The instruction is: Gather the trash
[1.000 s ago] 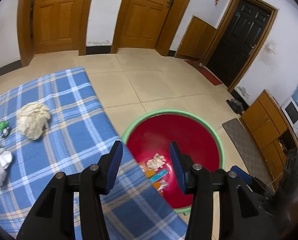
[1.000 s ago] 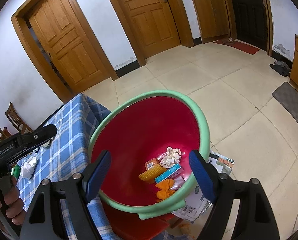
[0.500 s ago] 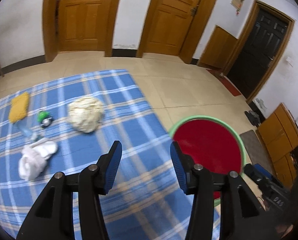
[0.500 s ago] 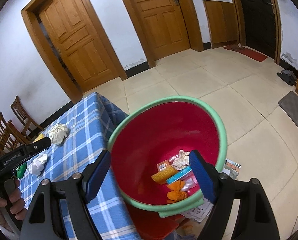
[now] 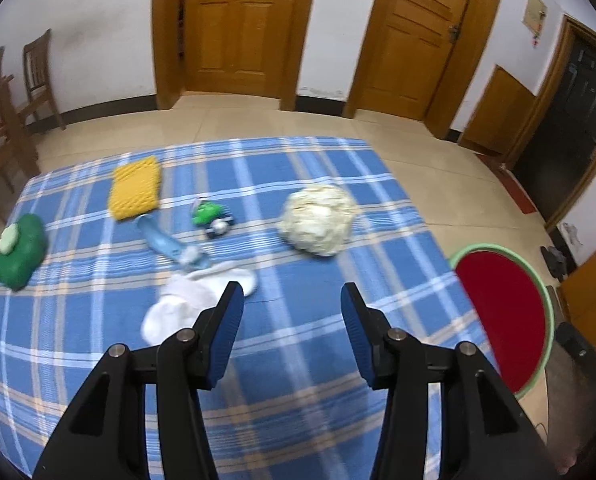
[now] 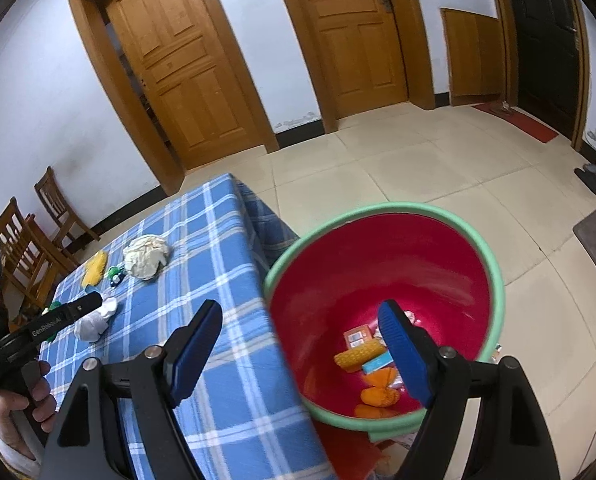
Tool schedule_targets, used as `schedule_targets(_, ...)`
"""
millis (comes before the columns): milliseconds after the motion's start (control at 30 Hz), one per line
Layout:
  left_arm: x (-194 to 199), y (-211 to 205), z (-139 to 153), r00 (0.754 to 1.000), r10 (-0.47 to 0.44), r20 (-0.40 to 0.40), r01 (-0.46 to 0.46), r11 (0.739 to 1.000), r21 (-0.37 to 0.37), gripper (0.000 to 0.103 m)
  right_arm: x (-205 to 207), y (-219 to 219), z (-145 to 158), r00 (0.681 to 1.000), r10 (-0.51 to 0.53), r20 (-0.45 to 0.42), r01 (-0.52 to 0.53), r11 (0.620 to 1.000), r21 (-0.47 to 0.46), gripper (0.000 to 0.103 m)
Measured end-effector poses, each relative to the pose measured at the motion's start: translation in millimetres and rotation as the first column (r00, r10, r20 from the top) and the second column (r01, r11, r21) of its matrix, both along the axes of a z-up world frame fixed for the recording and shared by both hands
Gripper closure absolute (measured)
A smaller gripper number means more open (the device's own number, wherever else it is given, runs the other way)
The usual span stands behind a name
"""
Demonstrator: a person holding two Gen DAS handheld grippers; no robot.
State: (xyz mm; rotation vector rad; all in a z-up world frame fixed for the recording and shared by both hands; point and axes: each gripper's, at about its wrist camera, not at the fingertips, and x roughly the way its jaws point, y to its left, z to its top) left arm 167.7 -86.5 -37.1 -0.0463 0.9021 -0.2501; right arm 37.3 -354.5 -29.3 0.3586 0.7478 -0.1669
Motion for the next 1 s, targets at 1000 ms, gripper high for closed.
schedule_targets(1000,33.2,72.6,-37.9,0.987,0.152,-0.046,-0.152,0.988,0.013,0.052,101.7,93.0,-15.4,0.981,0.179,-0.074,-0.184,0.982,-0.053,0.021)
